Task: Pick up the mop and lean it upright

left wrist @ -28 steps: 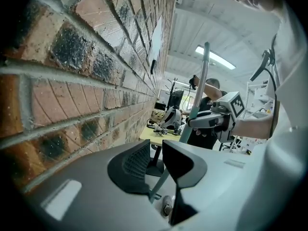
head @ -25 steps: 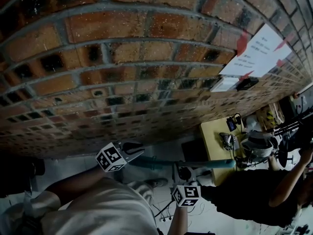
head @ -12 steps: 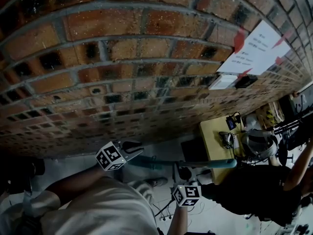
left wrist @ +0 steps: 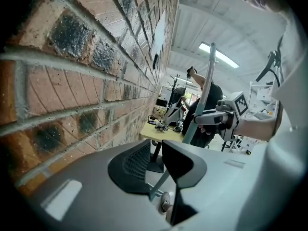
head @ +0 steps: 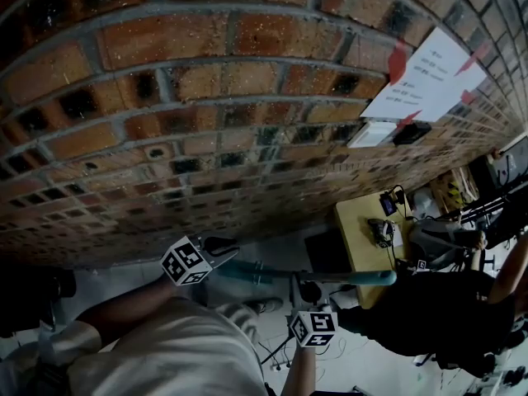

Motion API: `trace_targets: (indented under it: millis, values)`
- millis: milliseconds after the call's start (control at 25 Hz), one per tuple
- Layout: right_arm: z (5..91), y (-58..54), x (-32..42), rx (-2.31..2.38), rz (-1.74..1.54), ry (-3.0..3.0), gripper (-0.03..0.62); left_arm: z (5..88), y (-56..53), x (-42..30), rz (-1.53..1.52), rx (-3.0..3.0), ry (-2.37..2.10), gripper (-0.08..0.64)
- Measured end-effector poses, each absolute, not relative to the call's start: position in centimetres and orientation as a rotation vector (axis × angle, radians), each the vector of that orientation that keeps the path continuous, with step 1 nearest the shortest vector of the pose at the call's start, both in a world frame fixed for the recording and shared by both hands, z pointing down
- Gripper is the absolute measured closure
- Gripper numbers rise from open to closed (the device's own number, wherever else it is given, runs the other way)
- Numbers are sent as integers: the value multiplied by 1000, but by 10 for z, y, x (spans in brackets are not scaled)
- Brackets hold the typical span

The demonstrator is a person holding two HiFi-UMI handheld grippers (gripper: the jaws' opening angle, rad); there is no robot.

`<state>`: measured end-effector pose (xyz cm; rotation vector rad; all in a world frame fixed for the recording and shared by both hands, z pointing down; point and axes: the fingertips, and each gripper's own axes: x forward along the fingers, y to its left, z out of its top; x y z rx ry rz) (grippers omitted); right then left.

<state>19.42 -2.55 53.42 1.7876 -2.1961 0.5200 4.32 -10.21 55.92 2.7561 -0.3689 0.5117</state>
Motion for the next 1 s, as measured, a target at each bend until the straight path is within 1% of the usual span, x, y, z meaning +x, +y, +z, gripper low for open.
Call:
trace_targets:
  millis: [400,1000]
  values:
    - [557,-24,190,1740,557,-2195,489,571,-92,40,529,2740,-358,457]
    - [602,-32,174,1592,608,-2205,489,603,-89,11,624,2672,-463,456]
